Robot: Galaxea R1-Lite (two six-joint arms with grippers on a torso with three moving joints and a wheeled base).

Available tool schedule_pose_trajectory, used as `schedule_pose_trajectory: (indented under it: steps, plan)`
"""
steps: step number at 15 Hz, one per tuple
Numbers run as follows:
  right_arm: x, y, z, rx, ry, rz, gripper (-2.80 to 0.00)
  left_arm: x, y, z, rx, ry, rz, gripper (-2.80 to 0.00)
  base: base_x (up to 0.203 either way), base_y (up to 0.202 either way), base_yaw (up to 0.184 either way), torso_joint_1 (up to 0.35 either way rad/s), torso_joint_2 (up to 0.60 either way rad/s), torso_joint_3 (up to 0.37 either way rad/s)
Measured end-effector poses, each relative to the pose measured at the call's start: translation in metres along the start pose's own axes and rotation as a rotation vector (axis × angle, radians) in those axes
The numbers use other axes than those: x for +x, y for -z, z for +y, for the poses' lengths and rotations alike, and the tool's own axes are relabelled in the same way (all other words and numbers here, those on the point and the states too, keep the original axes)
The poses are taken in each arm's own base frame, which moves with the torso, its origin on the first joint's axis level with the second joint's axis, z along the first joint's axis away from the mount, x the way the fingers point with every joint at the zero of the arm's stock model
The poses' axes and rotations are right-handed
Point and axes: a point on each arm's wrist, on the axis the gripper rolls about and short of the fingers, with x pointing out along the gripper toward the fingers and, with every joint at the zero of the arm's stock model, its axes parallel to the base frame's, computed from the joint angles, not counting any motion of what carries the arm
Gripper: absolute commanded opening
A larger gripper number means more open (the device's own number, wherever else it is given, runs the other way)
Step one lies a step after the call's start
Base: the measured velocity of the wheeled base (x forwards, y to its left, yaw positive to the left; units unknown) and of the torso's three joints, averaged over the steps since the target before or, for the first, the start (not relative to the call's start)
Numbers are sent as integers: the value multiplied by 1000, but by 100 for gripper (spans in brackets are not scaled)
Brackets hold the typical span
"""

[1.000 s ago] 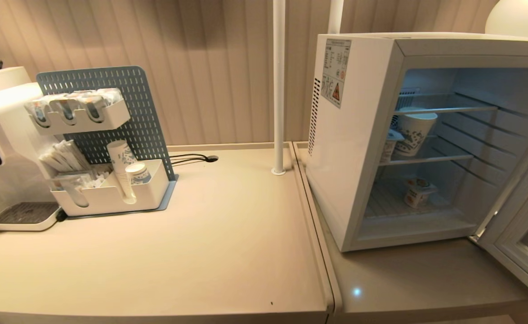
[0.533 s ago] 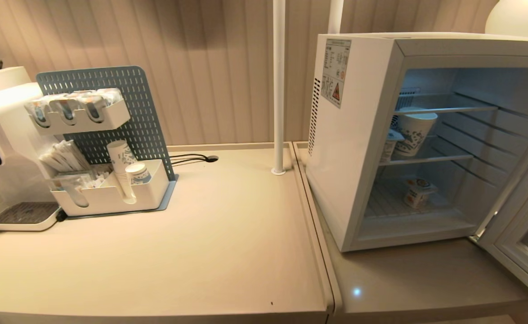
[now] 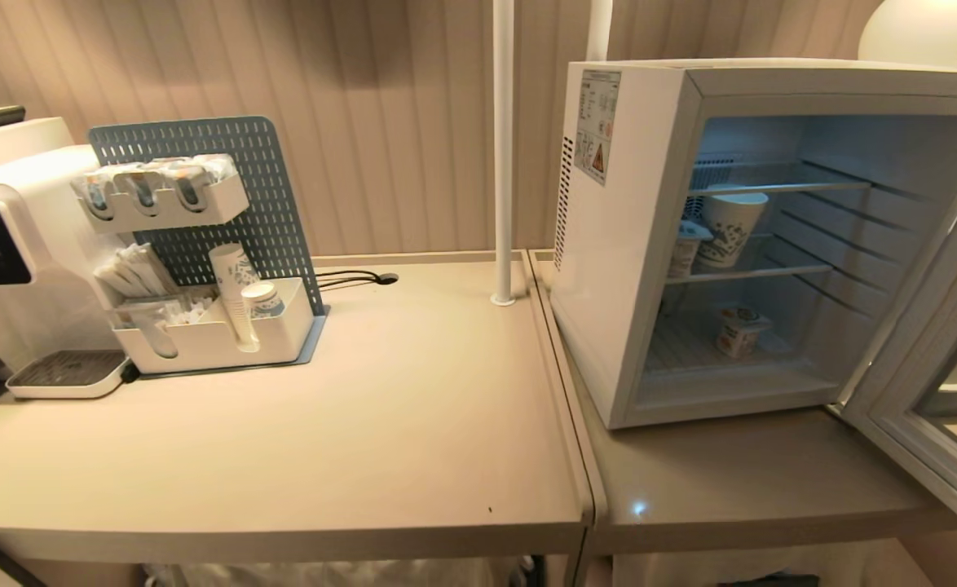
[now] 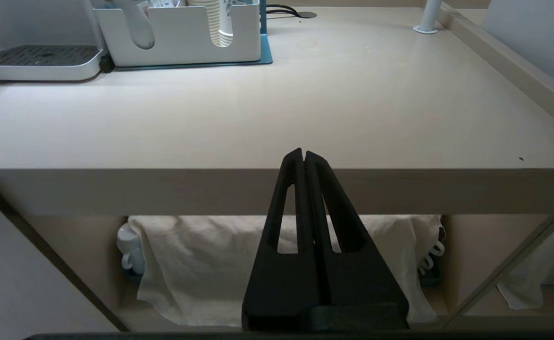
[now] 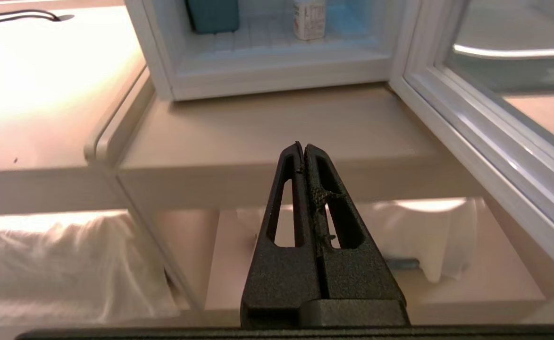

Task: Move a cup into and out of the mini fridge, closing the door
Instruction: Close the freezer door

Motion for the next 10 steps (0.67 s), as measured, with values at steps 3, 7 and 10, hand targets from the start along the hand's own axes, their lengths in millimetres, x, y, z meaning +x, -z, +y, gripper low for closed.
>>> schedule_pose_trajectory:
  steps: [3, 7, 10]
  plan:
    - [0, 0, 0, 2, 0, -1, -280, 0, 0, 0, 0, 0, 1, -280, -190, 0, 1, 4, -2, 4]
    - [0, 0, 0, 4, 0, 0, -280, 0, 0, 0, 0, 0, 0, -280, -190, 0, 1, 1, 1, 0]
    - [0, 0, 0, 4, 0, -1, -280, 0, 0, 0, 0, 0, 0, -280, -41, 0, -2, 1, -1, -1]
